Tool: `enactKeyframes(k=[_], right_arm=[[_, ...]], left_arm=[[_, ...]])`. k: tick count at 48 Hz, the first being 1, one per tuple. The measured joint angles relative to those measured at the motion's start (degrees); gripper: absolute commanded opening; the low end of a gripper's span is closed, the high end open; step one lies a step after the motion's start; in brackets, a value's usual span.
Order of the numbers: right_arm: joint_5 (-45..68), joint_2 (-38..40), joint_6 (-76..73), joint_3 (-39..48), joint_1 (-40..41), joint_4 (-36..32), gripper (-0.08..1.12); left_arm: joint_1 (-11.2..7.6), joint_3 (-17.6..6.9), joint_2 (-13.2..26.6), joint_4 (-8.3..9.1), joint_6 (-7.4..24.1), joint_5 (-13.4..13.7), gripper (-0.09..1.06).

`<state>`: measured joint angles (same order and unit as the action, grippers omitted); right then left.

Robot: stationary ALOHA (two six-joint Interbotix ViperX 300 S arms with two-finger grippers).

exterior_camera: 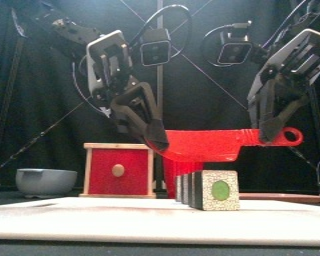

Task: Place sushi on board then cut the sushi with the knife then place the pieces on the plate
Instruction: Cut the sushi into 4 pieces

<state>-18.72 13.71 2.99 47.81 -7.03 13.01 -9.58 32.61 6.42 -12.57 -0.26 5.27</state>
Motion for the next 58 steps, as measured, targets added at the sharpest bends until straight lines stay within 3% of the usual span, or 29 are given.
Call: enactKeyframes(k=[4, 17, 58], right_arm=[[0.0, 0.0, -0.1, 0.0, -0.9, 0.7, 0.42], [0.0, -0.1, -0.1, 0.0, -1.2, 1.0, 0.42], [0.4, -2.3, 0.1, 0.0, -0.6, -0.1, 0.42]], left_arm=[[-1.05, -0.2, 0.0, -0.88, -0.1, -0.2, 0.50], [-1.67, -0.9, 1.2, -3.25, -0.1, -0.3, 0.50], [-1.67, -1.0, 4.2, -3.43, 0.0, -1.2, 0.50]])
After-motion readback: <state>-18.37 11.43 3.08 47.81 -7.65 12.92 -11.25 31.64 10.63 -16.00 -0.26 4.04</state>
